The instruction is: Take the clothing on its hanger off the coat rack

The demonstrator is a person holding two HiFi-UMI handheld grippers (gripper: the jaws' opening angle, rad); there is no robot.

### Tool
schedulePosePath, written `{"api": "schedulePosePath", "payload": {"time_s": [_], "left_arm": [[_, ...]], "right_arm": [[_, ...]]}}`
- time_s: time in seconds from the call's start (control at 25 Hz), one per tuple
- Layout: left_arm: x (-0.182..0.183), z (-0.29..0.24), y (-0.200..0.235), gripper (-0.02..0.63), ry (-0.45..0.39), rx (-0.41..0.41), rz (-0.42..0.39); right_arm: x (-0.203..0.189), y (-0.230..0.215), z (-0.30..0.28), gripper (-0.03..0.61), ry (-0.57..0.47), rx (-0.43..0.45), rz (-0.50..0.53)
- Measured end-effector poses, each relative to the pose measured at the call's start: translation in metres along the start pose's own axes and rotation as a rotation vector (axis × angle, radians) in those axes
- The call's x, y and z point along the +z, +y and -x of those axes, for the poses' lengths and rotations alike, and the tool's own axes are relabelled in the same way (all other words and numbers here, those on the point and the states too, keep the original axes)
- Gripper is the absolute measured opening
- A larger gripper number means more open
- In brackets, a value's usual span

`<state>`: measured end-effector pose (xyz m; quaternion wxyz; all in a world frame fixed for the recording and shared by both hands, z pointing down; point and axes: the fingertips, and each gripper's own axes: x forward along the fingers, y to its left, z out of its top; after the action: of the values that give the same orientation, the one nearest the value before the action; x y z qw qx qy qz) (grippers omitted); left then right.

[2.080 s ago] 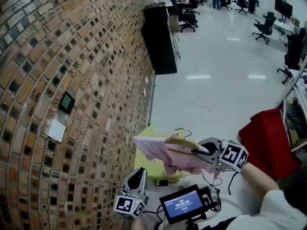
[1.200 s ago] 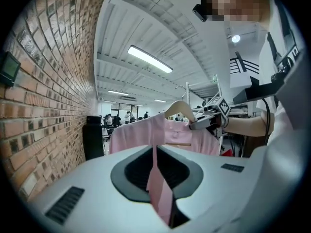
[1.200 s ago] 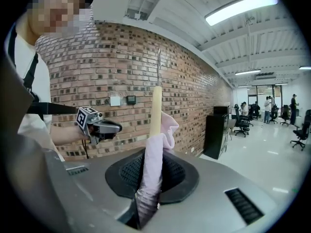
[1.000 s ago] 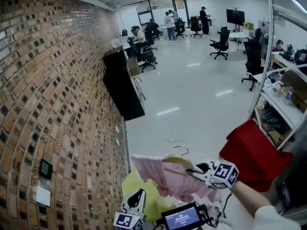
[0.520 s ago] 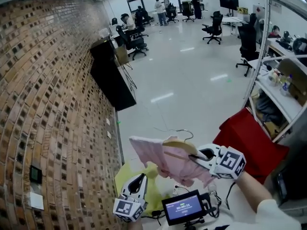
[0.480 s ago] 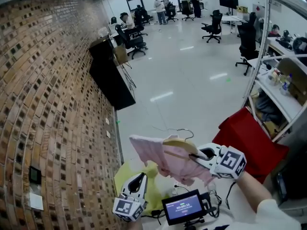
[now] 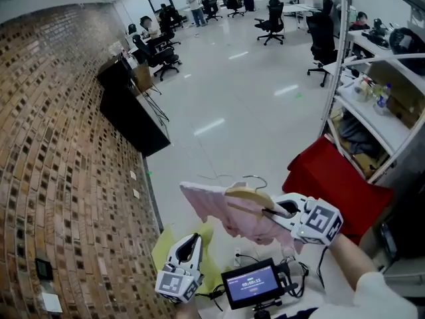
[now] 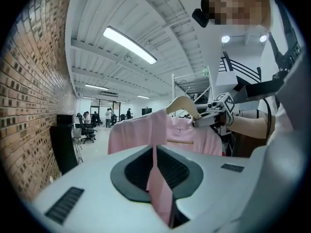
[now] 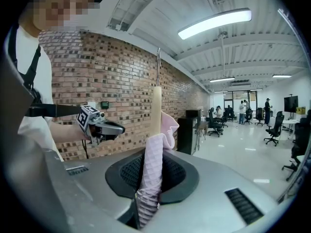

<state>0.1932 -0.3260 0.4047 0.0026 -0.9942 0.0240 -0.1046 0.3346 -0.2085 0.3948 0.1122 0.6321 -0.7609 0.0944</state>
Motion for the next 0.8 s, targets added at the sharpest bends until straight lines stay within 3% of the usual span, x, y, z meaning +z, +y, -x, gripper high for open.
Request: {"api": "schedulePosePath", "payload": {"time_s": [0.52,0.8], "left_arm": [[0.036,-0.138,-0.082,0.020,0.010,-0.078,-0.019],[0.055,-0.190,-0.123,0.020,-0.009,-0.076,-0.021]], "right_arm": [[-0.022,-0.116,0.114,0.032,-0.007,-0.091,-0.033],[-0.031,-0.161,0.170,0.032,-0.026,-0.130,-0.044]]}}
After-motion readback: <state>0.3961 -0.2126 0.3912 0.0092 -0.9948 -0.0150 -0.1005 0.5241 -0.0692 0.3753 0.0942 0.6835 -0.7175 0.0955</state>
